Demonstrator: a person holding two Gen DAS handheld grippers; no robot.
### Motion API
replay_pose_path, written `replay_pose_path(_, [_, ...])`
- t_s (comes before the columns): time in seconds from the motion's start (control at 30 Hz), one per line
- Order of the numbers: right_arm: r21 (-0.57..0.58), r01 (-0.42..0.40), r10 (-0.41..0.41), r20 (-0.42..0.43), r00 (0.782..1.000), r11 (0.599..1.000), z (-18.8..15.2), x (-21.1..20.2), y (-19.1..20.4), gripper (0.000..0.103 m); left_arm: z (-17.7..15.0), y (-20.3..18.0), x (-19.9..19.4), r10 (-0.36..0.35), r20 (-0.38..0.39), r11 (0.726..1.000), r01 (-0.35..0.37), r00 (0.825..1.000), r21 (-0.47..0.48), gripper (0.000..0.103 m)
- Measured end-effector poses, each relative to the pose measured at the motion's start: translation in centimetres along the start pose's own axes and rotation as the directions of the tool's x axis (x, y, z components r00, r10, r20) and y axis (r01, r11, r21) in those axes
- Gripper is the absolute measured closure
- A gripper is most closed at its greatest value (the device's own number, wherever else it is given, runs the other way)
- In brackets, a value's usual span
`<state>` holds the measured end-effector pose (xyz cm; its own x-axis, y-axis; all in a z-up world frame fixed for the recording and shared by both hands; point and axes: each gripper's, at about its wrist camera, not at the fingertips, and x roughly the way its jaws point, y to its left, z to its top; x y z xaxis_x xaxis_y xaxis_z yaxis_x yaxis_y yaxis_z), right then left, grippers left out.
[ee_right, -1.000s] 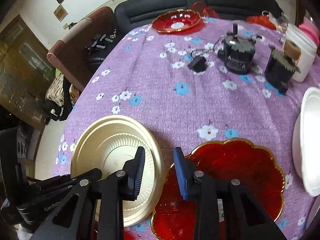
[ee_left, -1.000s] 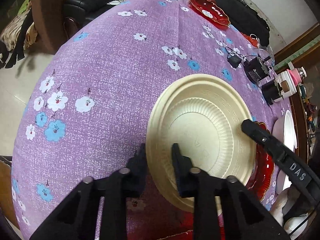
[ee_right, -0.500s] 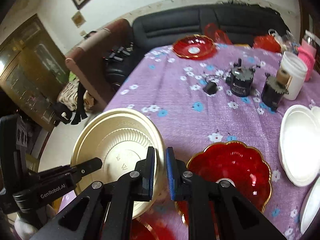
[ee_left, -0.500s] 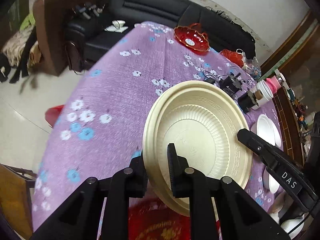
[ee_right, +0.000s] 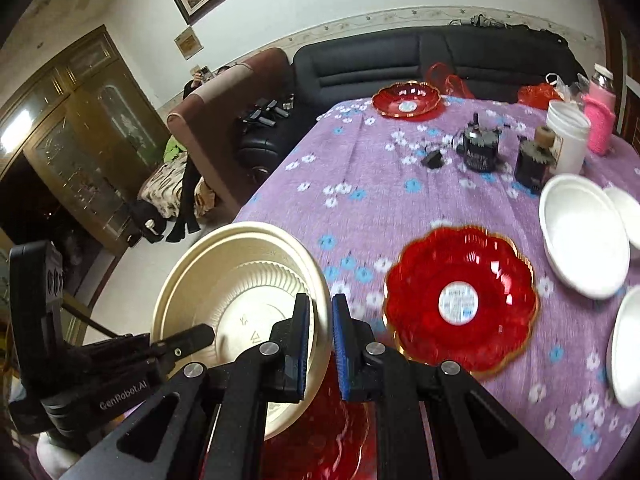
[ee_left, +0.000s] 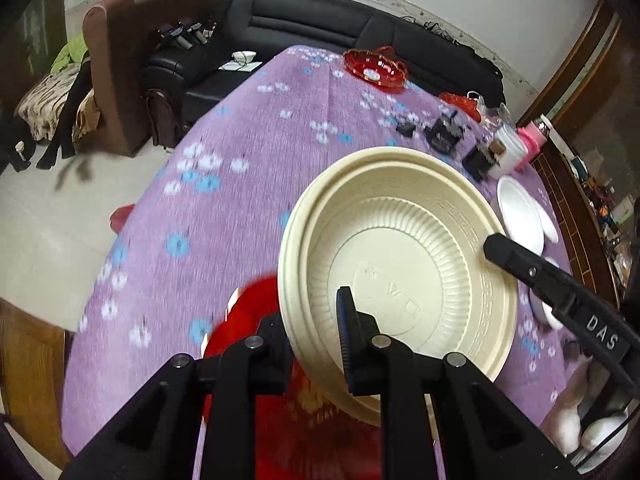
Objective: Organize plates and bowls
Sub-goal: 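Lower the cream plate into the red plate held by the right tool, open left, then move the left tool to the red sticker plate and grasp its rim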
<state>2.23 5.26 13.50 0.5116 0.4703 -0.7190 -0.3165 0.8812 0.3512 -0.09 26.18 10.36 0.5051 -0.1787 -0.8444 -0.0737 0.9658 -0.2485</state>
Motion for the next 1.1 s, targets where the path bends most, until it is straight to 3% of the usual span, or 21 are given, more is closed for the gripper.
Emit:
replay_pose_path(0.23, [0.001,-0.019,0.019,-0.058,0.998,1.000,-4.6,1.0,0.0,0.090,-4.9,1.0,1.1,0.036,-0.043,0.999,-0.037,0.998,-0.027,0.085])
replay_pose_path(0.53, [0.031,-0.024,0.028,-0.116,0.993,0.999,-7.6,3.7,-0.1,0.090,-6.4,3.0,3.4,0.086,-0.074,0.993,-0.092,0.994,-0.077,0.085])
replay_pose_path(0.63, [0.019,-0.006,0.008,-0.119,0.993,1.000,-7.9,4.2,0.1,0.089,-6.5,2.6,3.5,0.084,-0.064,0.995,-0.087,0.994,-0.053,0.076])
replay_pose_path(0.77, [-0.038,0.041,-0.044,-0.081,0.996,0.998,-8.2,4.2,0.6,0.089,-6.5,1.9,3.1,0.045,-0.058,0.998,-0.047,0.997,-0.035,0.051])
replay_pose_path(0.9, [-0.069,0.034,-0.038,-0.063,0.997,0.997,-8.3,3.5,1.1,0.087,-6.6,2.0,2.0,0.004,-0.051,0.999,-0.007,0.999,-0.051,0.048])
replay_pose_path(1.03, [-0.033,-0.019,0.018,-0.006,1.000,0.999,-7.3,0.9,0.0,0.086,-6.8,1.7,0.1,-0.016,-0.029,0.999,0.015,0.999,-0.035,0.047])
replay_pose_path(1.1, [0.006,-0.023,0.023,0.041,0.999,1.000,-6.7,-1.1,-1.7,0.079,-6.7,0.9,-1.4,-0.029,-0.001,1.000,0.029,1.000,-0.008,0.041])
